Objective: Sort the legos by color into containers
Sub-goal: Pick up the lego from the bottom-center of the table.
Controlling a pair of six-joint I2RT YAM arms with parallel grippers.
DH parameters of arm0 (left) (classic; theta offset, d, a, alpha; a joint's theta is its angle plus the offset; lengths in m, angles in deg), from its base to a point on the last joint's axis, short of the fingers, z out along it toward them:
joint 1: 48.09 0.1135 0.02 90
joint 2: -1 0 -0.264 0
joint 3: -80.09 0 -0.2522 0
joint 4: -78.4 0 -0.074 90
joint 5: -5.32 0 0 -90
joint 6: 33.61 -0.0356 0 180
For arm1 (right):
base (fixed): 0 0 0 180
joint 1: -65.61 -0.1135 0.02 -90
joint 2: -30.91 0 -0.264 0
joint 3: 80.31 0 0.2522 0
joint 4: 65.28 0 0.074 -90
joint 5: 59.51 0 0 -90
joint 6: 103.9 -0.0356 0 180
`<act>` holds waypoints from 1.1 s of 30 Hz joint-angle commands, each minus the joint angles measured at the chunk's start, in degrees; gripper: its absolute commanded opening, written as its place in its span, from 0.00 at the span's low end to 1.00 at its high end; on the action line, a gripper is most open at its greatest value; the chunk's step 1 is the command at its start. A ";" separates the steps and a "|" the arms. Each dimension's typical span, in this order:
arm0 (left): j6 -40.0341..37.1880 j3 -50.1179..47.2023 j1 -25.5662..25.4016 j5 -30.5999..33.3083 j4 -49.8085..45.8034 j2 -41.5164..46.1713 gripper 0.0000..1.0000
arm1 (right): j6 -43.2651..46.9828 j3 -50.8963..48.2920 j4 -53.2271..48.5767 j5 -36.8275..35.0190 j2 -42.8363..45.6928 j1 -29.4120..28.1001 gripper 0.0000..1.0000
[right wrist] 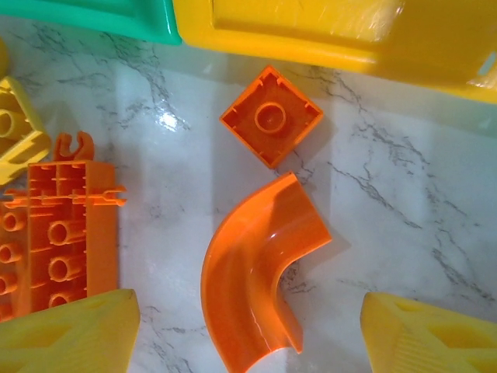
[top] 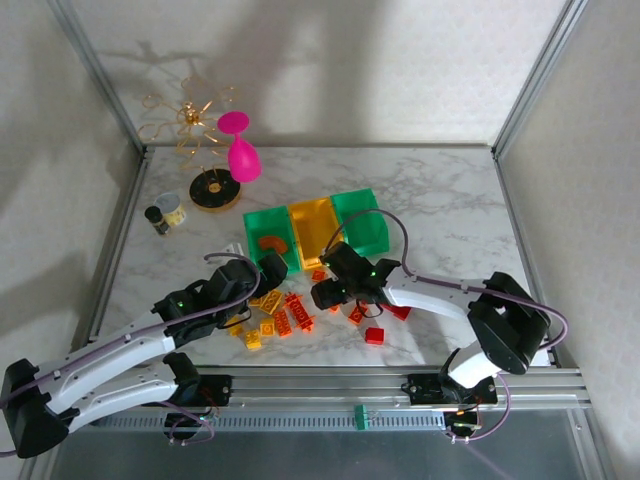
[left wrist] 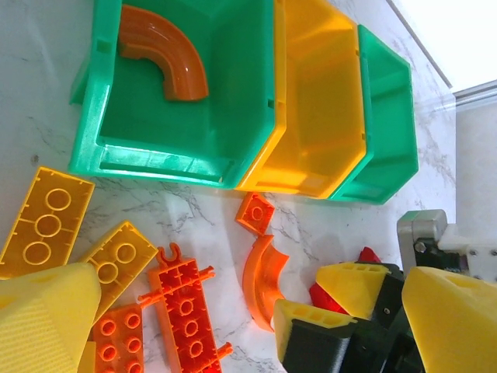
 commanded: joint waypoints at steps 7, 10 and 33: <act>1.68 -0.41 -1.17 2.95 1.13 -1.48 1.00 | -2.02 1.30 0.71 -1.90 -6.56 -3.03 0.71; 1.90 -0.67 -1.21 3.34 0.75 -1.40 1.00 | -2.25 1.89 0.78 -2.89 -8.24 -3.54 0.68; 3.14 -1.22 -1.26 6.11 -2.19 1.23 1.00 | -2.41 4.00 -1.76 -9.22 -9.80 -7.14 0.29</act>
